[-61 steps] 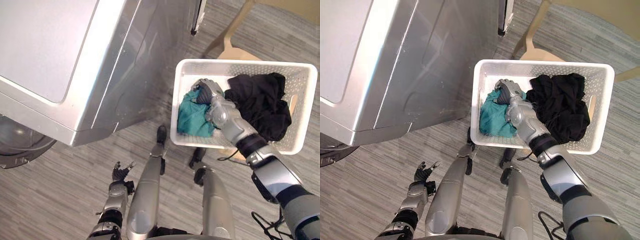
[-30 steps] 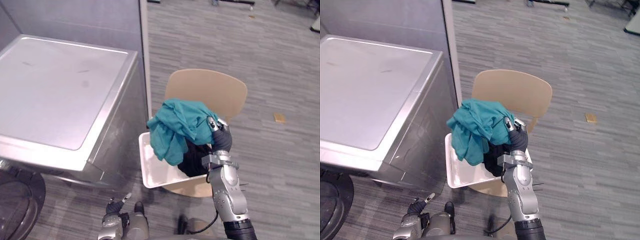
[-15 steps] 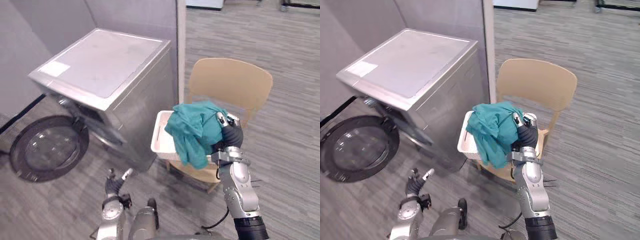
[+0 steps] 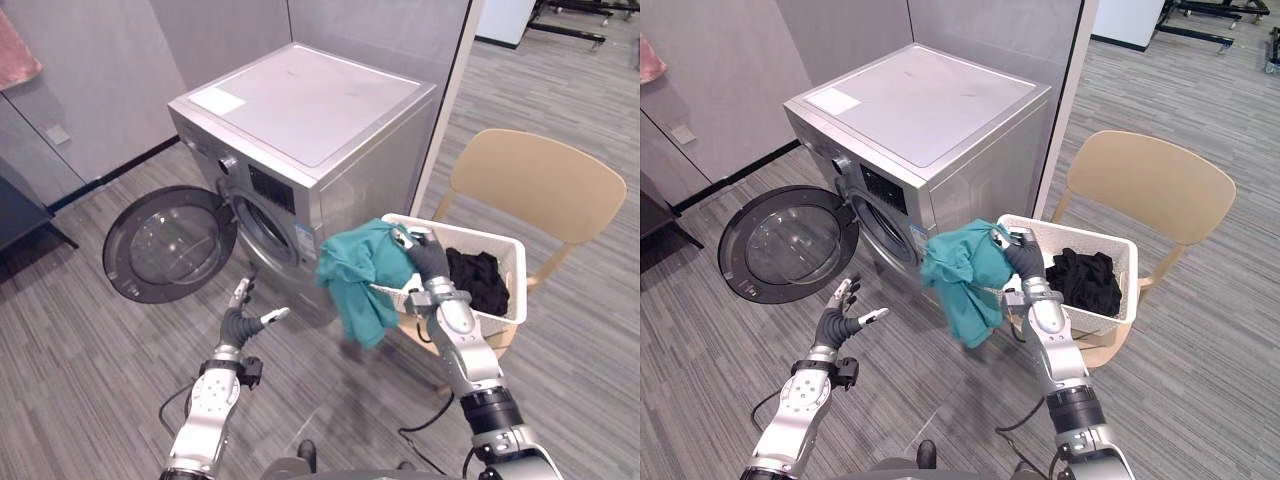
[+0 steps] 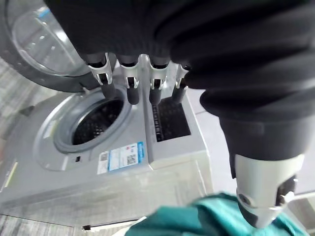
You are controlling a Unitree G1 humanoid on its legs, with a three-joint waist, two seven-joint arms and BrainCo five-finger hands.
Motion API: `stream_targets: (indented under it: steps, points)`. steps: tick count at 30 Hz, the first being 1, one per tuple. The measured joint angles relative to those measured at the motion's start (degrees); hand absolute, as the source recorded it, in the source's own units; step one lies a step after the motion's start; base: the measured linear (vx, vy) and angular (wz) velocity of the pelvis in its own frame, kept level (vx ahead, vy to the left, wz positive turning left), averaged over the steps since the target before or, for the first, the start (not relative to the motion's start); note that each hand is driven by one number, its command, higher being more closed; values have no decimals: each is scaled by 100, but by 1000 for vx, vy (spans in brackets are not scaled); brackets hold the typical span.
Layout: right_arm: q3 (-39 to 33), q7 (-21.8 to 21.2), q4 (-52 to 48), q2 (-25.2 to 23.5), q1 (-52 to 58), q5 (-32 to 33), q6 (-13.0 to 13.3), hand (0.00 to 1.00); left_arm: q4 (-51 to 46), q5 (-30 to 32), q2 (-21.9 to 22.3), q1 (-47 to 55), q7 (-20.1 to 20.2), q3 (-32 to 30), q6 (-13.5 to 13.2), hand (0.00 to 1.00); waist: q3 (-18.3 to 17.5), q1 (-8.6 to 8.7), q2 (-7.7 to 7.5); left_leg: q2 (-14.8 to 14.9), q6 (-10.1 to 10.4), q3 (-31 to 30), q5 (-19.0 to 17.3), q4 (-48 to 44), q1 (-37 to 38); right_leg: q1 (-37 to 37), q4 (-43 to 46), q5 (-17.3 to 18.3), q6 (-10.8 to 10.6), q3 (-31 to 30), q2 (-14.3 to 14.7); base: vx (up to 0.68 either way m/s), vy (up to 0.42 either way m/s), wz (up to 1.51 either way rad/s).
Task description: Pick up the laundry basket with both hands and put the clothes into the washing machine.
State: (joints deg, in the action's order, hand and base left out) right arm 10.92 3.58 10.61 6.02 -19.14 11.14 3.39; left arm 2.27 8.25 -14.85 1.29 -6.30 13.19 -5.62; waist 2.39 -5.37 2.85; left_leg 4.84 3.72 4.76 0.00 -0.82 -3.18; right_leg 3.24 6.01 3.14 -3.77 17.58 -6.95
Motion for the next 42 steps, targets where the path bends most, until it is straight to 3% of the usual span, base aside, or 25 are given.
stream_targets:
  steps: [6, 7, 12, 13, 19, 22, 27, 31, 37, 42]
  points:
    - [675, -2, 377, -110, -341, 5, 7, 100, 456, 731, -19, -584, -159, 610, 41, 0, -1, 110, -2, 74, 34, -27, 263, 315, 90, 12, -143, -165, 106, -30, 156, -86, -19, -4]
    - [786, 3, 440, -112, -404, 5, 4, 100, 535, 842, -36, -643, -206, 686, 91, 100, -3, 124, -5, 103, 57, -29, 278, 333, 89, 11, -173, -199, 122, -33, 192, -72, -33, -4]
    - [1181, 22, 438, -123, -471, 129, 4, 100, 715, 1291, -61, -884, -514, 827, 306, 100, -10, 126, -16, 203, 127, -39, 353, 412, 76, 6, -302, -292, 194, -34, 303, -35, -32, -2]
    - [1275, 23, 437, -124, -471, 235, 4, 0, 766, 1399, -61, -987, -595, 858, 354, 100, -10, 129, -17, 224, 144, -51, 365, 413, 60, 9, -324, -304, 207, -27, 323, 4, -31, 0]
    - [1389, 16, 305, -120, -403, 1169, 31, 0, 866, 1587, 75, -1144, -941, 661, 464, 100, -12, 137, -20, 279, 180, -69, 390, 415, 52, 5, -337, -308, 216, -21, 405, 14, -21, 0]
    - [1376, 3, 18, -119, -215, 1208, 59, 0, 849, 1368, 268, -1069, -1047, 449, 453, 100, -13, 141, -23, 280, 180, -66, 390, 415, 54, 1, -342, -308, 216, -28, 407, 12, -2, 0]
    - [935, -49, -570, -141, 574, 1002, 108, 0, 707, 619, 688, -531, -1152, -426, 444, 100, -74, 143, -121, 289, 180, -59, 389, 449, 104, -40, -371, -305, 218, -38, 426, 0, 0, 0]
    - [88, 2, -897, -197, 1025, 75, 107, 0, 661, 237, 843, -79, -1156, -1216, 444, 100, -109, 146, -176, 289, 186, -42, 391, 538, 284, -190, -429, -301, 212, -46, 434, 0, 0, 0]
    - [-755, 10, -1179, 146, 1649, -1242, 114, 0, 777, -115, 863, 398, -1111, -1965, 435, 100, -177, 141, -237, 286, 186, -52, 391, 593, 301, -198, -438, -289, 196, -38, 431, 13, 0, 1]
    - [-1482, 3, -358, 378, 2350, -2120, -47, 0, 1551, -285, 844, 787, -922, -2385, 450, 100, -176, 166, -230, 258, 185, -188, 393, 590, 254, -211, -419, -237, 174, 107, 405, 38, 0, 14]
